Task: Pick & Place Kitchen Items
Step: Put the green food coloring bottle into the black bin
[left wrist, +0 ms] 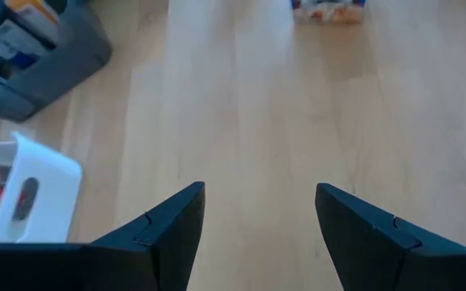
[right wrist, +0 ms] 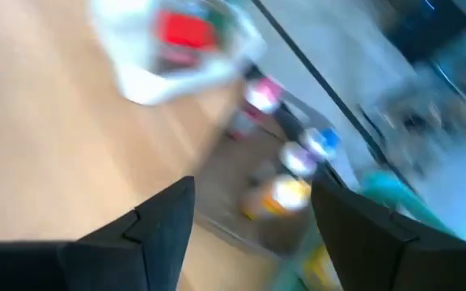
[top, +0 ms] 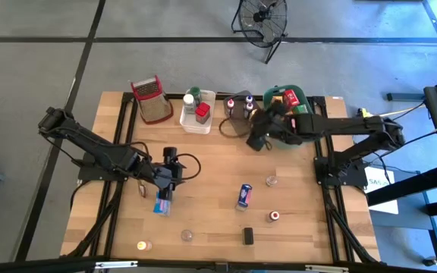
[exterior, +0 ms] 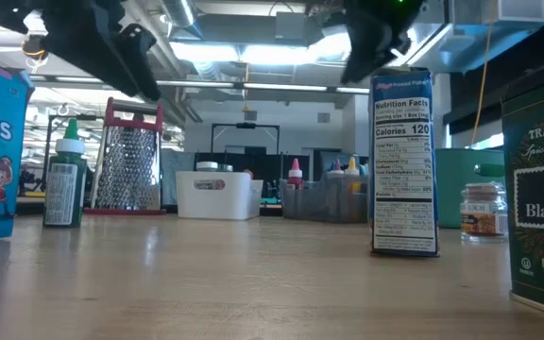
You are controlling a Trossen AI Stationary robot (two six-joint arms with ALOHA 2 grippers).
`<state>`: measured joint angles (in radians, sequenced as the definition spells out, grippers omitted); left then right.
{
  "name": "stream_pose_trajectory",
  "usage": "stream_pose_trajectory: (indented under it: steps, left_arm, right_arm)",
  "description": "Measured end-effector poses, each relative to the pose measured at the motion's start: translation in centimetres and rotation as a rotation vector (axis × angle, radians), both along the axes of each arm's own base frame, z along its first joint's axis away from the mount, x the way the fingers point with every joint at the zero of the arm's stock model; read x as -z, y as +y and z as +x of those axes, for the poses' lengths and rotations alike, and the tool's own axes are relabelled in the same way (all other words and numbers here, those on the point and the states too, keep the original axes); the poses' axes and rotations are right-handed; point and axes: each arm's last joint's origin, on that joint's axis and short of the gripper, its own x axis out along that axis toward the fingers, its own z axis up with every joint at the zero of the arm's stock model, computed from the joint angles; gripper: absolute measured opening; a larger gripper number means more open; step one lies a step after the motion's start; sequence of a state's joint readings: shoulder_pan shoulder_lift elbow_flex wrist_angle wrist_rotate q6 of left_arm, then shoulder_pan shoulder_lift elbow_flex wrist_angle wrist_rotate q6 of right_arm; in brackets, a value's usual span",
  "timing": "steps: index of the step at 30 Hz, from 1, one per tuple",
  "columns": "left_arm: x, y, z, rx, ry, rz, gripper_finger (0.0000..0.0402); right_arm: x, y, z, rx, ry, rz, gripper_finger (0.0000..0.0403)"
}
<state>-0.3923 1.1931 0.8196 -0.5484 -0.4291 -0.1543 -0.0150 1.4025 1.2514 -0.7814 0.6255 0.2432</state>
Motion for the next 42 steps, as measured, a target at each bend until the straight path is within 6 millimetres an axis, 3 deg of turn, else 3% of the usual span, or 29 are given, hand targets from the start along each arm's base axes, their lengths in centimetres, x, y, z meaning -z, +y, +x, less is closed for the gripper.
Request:
stream_pose_trajectory:
  steps: [5, 12, 18, 28, 34, 42]
  left_arm:
    - [-1.7, 0.1, -0.1, -0.034, 0.025, 0.012, 0.0230]
    - [-4.0, 0.3, -0.6, -0.103, 0.073, -0.023, 0.0232]
    - [-3.7, 0.3, -0.9, -0.177, 0.097, -0.124, 0.0231]
    - [-3.8, 0.3, -0.8, -0.126, 0.101, -0.063, 0.0231]
    - [-3.8, 0.5, -0.9, -0.212, 0.070, -0.058, 0.0232]
    - [-2.9, 0.1, -2.7, -0.113, 0.392, -0.342, 0.0233]
  right_arm:
    - [-0.3, 3.0, 1.3, -0.259, -0.040, 0.022, 0.0250]
    - [1.7, 5.6, 1.9, -0.439, -0.024, 0.012, 0.0250]
    - [2.8, 5.6, 2.0, -0.473, -0.011, -0.018, 0.0250]
    - [3.4, 4.7, 2.6, -0.416, -0.024, 0.021, 0.0250]
    - [3.9, 4.8, 3.0, -0.431, -0.014, 0.038, 0.0250]
    - [4.3, 5.2, 2.5, -0.393, 0.009, 0.088, 0.0250]
